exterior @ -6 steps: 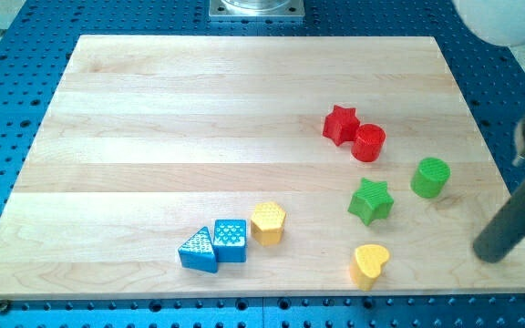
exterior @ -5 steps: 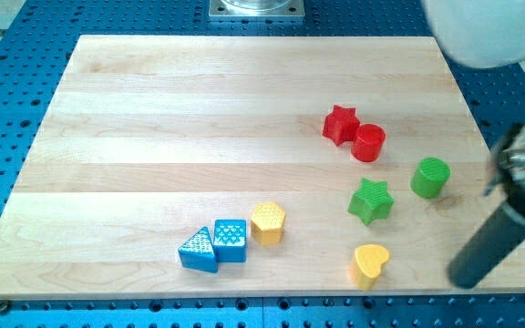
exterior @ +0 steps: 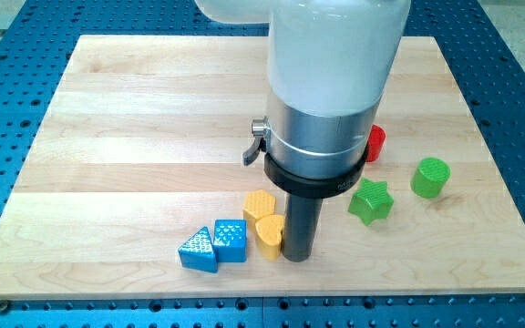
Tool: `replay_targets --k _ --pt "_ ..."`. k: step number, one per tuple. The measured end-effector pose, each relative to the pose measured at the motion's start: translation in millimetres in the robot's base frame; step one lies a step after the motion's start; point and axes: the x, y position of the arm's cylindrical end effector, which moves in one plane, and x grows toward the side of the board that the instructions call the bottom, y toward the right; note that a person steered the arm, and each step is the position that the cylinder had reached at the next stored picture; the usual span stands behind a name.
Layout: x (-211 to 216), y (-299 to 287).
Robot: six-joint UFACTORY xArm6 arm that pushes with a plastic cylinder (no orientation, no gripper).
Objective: Move the heart bottom of the hexagon
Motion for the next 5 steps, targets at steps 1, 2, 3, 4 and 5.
replay_targets --k 1,2,3,4,5 --pt "1.1 -14.8" --pt "2.4 14.2" --pt "19.9 1.8" --pt "19.9 -42.7" --pt "17.6 -40.9"
